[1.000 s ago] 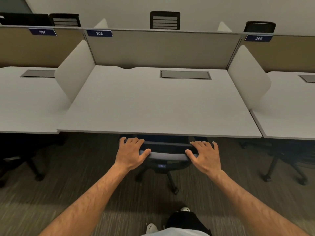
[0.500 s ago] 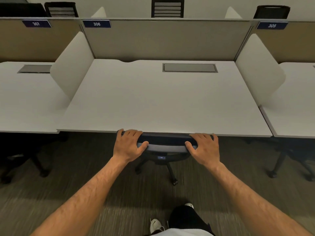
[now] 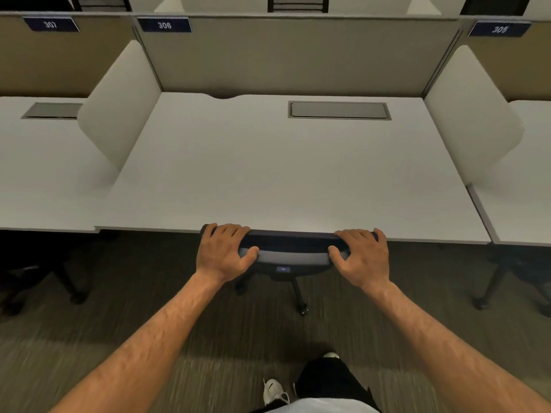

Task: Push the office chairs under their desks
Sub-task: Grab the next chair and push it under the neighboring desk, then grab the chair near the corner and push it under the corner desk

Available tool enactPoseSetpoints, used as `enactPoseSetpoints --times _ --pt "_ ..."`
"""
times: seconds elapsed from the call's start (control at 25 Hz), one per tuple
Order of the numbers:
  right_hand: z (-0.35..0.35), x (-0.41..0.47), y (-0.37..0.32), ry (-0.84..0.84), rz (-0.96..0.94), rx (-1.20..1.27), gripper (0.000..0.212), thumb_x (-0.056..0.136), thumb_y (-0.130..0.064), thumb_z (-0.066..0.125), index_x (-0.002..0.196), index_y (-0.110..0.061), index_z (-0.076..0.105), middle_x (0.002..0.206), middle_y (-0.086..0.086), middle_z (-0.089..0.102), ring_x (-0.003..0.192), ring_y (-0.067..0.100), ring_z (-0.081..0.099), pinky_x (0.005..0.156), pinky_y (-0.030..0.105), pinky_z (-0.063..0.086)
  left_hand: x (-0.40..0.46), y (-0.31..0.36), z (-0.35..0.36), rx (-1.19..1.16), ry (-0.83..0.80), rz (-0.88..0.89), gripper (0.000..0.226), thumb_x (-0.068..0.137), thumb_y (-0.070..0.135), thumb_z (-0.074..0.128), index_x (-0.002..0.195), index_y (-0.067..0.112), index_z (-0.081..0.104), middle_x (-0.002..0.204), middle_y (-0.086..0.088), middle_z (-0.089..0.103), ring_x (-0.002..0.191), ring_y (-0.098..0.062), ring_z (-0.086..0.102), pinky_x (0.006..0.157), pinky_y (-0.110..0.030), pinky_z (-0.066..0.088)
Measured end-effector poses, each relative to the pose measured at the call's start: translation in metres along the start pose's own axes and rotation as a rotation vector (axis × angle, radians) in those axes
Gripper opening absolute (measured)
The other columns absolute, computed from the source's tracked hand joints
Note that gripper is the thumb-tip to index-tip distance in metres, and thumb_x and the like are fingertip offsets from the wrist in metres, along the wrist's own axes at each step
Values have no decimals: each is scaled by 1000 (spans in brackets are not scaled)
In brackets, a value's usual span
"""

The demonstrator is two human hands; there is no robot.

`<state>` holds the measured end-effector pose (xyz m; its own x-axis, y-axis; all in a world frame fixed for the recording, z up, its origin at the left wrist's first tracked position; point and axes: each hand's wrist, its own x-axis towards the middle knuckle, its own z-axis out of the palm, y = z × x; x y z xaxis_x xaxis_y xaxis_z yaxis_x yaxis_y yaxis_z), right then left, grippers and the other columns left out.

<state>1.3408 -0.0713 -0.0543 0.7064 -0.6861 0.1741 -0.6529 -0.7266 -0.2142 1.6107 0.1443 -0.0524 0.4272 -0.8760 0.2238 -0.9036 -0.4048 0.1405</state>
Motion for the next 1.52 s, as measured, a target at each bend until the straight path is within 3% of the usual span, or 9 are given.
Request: enactPoseSetpoints --times 0.24,0.44,0.56,0.76,1.0,1.12,1.28,1.52 --pt "-15 -2 -6 -141 -26 -16 66 94 -67 28 131 -25 63 129 -2 68 122 21 59 115 56 29 -5 6 -9 8 -52 -45 61 93 65 37 126 21 64 123 -1 69 114 -21 62 108 -49 38" --pt "-26 -2 -16 -202 -189 167 63 99 -63 27 140 -23 53 141 1 59 134 20 50 124 51 18 -32 22 -30 -60 -11 -103 66 96 64 40 145 20 46 147 -3 54 140 -23 44 121 -51 26" --pt "-37 10 -45 -264 -392 286 62 101 -62 29 144 -22 48 145 2 55 135 22 48 123 51 23 -70 34 -50 -97 94 -259 69 96 63 46 151 22 39 153 -2 48 146 -20 37 124 -48 22" --pt "-50 19 -116 -311 -722 443 54 105 -55 37 143 -19 50 137 5 60 125 24 55 108 38 40 -155 56 -80 -85 190 -619 68 97 64 39 149 21 44 154 -2 48 148 -19 35 124 -51 22" --pt "-32 -44 -211 -464 -1058 487 60 104 -55 38 153 -20 41 155 5 48 148 21 35 117 31 22 -315 103 -102 -1 269 -1007 70 97 66 34 149 21 47 154 -2 49 146 -20 37 123 -49 22" --pt "-28 -94 -258 -527 -1199 535 65 105 -56 37 159 -21 29 165 0 31 156 14 14 124 33 14 -391 121 -110 37 313 -1168 75 96 67 36 153 18 43 158 -5 44 149 -22 33 124 -48 20" --pt "-19 -159 -319 -602 -1350 558 71 107 -55 36 163 -20 10 169 -7 2 155 5 -11 126 32 0 -456 128 -122 63 369 -1276 81 96 67 39 158 15 32 164 -5 33 154 -22 22 124 -49 17" --pt "-11 -246 -431 -661 -1462 560 85 98 -74 16 163 -21 3 171 -3 -3 154 4 -16 128 39 1 -549 88 -158 80 460 -1363 84 95 67 38 159 14 28 166 -3 27 155 -19 17 125 -47 13"
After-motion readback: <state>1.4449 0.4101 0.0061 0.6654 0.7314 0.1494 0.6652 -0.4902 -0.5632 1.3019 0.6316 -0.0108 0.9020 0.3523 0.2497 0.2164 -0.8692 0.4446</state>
